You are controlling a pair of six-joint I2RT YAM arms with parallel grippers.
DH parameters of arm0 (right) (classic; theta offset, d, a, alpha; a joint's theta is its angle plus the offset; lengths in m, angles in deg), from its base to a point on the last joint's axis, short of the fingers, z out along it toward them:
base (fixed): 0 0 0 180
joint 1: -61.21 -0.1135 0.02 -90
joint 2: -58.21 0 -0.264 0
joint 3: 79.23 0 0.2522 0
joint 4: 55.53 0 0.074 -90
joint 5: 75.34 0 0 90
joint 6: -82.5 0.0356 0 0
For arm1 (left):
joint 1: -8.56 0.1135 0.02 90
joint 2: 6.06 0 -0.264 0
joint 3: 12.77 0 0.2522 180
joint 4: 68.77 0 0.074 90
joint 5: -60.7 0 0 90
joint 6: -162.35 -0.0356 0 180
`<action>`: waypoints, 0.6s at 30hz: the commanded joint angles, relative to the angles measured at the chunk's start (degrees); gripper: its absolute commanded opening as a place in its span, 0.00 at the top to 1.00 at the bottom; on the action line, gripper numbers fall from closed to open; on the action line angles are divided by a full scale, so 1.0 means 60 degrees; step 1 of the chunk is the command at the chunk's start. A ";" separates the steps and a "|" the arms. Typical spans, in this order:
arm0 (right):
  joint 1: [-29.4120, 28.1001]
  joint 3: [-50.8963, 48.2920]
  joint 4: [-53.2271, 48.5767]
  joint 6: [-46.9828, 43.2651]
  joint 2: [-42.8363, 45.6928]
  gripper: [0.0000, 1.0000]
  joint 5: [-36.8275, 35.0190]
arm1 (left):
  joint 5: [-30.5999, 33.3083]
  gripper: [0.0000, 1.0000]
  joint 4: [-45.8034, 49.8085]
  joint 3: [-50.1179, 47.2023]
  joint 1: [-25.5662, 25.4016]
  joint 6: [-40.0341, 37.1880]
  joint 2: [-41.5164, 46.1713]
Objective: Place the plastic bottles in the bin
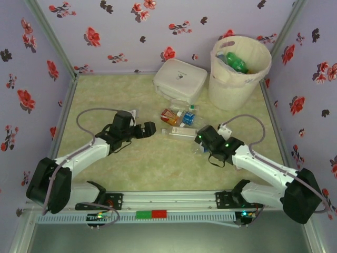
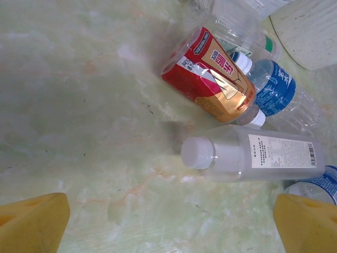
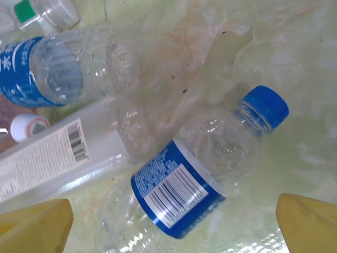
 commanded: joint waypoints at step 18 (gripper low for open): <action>0.0767 -0.2121 0.2653 0.1327 -0.0833 0.19 0.1344 | 0.0768 0.00 -0.0015 -0.0176 -0.0025 0.0103 0.0563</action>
